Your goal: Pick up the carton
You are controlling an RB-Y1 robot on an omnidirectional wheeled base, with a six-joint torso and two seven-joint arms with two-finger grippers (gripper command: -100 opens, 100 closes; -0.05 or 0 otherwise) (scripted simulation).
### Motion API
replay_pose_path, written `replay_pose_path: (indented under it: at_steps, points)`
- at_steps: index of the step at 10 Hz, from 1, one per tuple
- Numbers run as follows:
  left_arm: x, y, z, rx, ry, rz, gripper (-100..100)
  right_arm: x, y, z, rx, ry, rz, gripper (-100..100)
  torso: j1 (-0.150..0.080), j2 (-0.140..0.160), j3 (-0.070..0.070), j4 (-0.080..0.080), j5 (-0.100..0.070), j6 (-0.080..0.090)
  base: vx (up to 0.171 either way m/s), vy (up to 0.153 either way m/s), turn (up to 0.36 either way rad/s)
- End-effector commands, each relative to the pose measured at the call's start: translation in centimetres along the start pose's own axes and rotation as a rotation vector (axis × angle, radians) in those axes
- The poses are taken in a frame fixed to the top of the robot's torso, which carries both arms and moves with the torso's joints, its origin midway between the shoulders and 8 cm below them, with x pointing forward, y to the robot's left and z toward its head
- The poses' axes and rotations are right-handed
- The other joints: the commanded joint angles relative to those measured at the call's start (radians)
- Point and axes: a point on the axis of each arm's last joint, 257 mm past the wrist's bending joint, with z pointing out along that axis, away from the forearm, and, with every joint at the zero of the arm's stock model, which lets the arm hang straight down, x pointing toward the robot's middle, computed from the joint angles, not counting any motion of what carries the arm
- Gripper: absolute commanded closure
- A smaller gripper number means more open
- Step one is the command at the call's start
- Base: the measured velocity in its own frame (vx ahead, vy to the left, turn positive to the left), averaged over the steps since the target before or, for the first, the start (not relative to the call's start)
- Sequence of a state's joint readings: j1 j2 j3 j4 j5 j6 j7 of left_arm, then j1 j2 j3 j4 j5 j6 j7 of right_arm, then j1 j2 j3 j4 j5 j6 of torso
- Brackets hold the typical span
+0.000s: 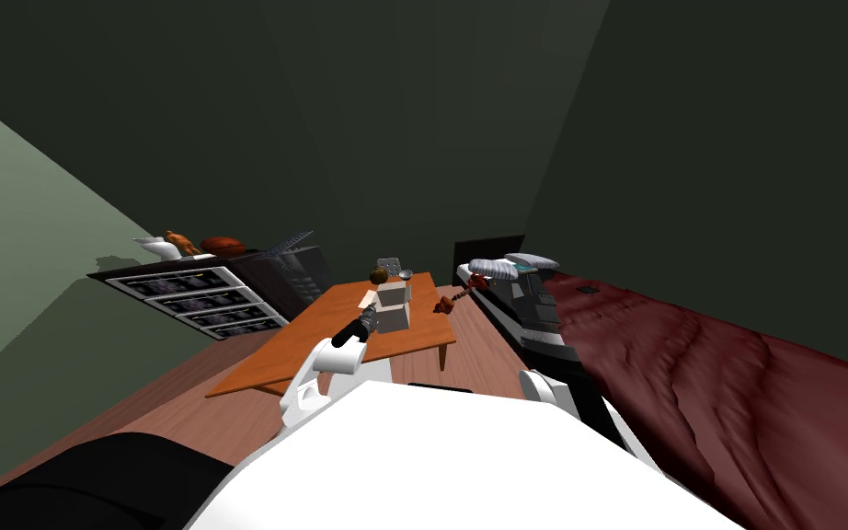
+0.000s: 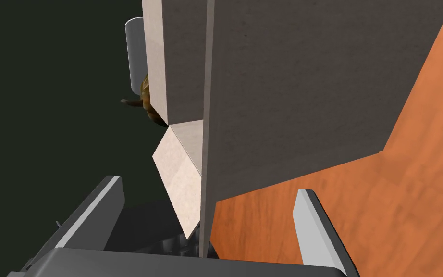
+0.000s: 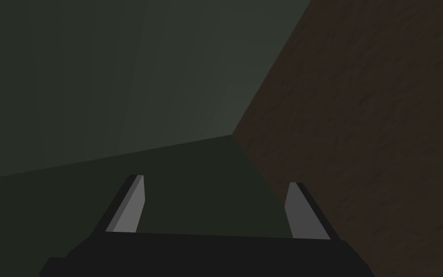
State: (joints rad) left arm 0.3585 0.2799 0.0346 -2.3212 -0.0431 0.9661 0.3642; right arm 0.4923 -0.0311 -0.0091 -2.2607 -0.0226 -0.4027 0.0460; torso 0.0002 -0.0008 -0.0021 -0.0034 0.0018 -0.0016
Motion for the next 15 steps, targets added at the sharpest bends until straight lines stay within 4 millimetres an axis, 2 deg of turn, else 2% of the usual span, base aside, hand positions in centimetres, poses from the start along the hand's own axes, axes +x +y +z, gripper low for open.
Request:
replay_pose_path:
  at_steps: [1,11,13,14,15]
  points:
    - [-0.8,0.0,-0.1,-0.014,-0.018,-0.003,-100,0.0,0.0,0.0,0.0,0.0,0.0,0,0.0,0.0,0.0,0.0,0.0,0.0,-0.002,-0.003,-0.055]
    - [-4.1,-0.3,-1.2,-0.076,-0.111,-0.022,-100,0.0,0.0,0.0,0.0,0.0,0.0,0,0.0,0.0,0.0,0.0,0.0,0.0,0.001,-0.002,-0.044]
    - [-4.2,-0.3,-1.2,-0.077,-0.113,-0.022,-100,0.0,0.0,0.0,0.0,0.0,0.0,0,0.0,0.0,0.0,0.0,0.0,0.0,-0.001,-0.001,-0.017]
    - [-4.3,-0.3,-1.2,-0.079,-0.115,-0.022,0,0.0,0.0,0.0,0.0,0.0,0.0,0,0.0,0.0,0.0,0.0,0.0,0.0,0.0,0.0,0.0]
    - [-4.3,-0.2,-0.6,-0.075,-0.114,-0.022,-100,0.0,0.0,0.0,0.0,0.0,0.0,0,0.0,0.0,0.0,0.0,0.0,0.0,0.021,0.005,-0.001]
